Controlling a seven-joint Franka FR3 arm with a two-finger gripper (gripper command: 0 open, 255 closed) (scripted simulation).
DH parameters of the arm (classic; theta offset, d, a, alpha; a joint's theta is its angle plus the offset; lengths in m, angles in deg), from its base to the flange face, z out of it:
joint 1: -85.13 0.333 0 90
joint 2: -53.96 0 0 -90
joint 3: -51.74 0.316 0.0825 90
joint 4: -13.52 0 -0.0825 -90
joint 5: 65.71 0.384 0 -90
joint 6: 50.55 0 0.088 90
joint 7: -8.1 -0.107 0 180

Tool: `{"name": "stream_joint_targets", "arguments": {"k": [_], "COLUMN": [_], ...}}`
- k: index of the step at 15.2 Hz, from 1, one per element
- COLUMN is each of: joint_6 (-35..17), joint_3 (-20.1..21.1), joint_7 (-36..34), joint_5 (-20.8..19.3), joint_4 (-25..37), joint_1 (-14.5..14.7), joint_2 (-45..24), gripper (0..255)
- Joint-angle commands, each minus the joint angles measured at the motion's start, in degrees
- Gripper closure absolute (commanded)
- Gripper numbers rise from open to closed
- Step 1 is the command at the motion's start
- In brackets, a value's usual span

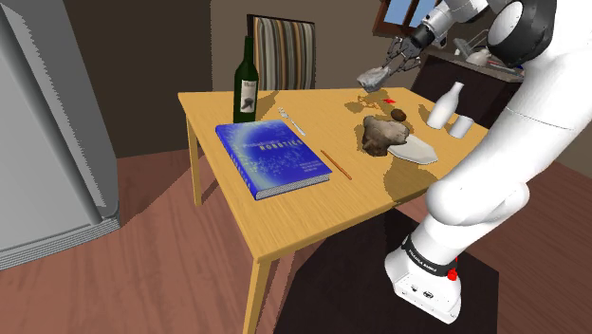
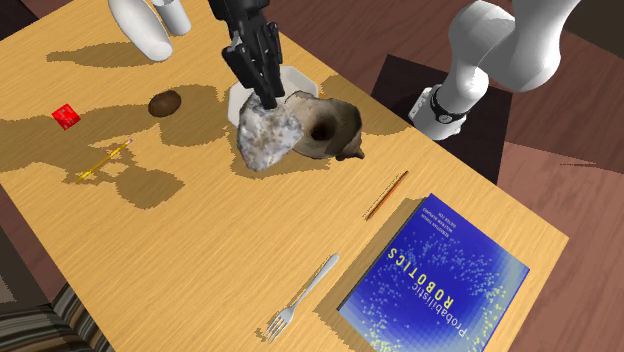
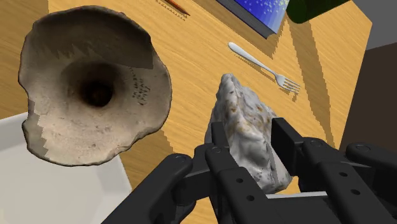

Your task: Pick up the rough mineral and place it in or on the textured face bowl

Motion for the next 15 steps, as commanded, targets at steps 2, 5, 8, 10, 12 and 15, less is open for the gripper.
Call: {"name": "stream_joint_targets", "arguments": {"k": [2, 5, 8, 10, 12, 15], "joint_6": [0.01, 1.03, 1.43, 0.05, -1.32, -3.35], "joint_3": [-0.74, -1.54, -2.15, -2.08, -2.03, -1.99], "joint_7": [1.27, 2.38, 3.54, 4.12, 4.71, 5.62], "joint_5": [-2.87, -5.52, -7.63, -7.75, -7.84, -7.90], "joint_4": [-5.75, -9.74, -13.18, -14.84, -16.45, -18.75], "joint_1": [-0.52, -1.60, -2.66, -2.70, -2.74, -2.79], "joint_2": [5.76, 10.69, 14.38, 14.56, 14.69, 14.78], "gripper": [255, 255, 255, 255, 255, 255]}}
